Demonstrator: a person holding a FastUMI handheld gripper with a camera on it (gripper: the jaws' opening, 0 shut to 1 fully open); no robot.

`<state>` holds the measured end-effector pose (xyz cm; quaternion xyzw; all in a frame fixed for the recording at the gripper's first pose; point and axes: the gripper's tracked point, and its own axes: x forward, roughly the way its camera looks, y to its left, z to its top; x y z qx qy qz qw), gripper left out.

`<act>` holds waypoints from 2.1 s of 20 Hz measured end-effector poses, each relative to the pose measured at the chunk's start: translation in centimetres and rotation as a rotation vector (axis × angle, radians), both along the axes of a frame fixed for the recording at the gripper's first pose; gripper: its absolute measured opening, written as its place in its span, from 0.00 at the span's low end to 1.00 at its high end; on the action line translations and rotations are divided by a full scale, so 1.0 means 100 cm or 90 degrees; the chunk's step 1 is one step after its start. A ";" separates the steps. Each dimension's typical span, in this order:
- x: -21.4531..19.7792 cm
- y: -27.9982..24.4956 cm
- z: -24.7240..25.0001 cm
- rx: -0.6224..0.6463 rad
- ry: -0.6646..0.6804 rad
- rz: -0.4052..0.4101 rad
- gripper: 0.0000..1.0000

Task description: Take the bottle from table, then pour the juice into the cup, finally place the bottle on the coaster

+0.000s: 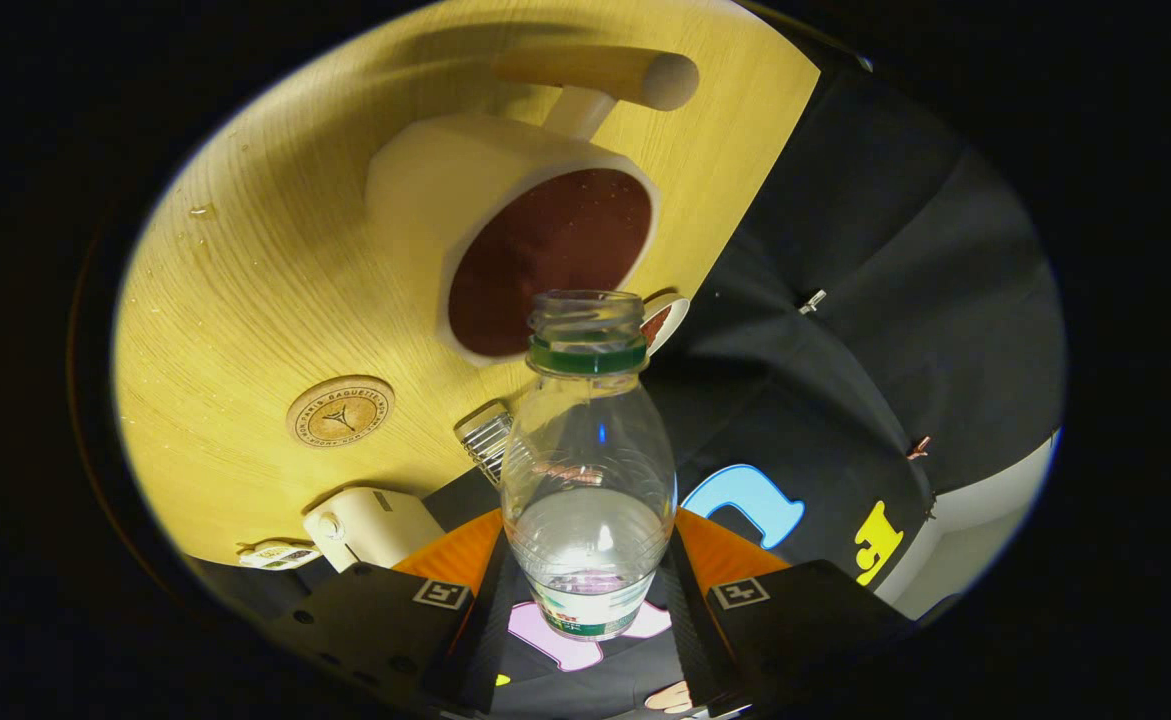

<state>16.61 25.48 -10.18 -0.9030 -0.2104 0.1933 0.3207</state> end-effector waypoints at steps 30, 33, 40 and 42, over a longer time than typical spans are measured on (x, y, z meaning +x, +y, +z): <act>-0.005 -0.053 0.062 0.344 0.138 -0.196 0.72; -0.010 -0.066 0.086 0.481 0.201 -0.238 0.73; -0.009 -0.088 0.115 0.744 0.370 -0.316 0.73; -0.012 -0.093 0.129 0.821 0.418 -0.317 0.73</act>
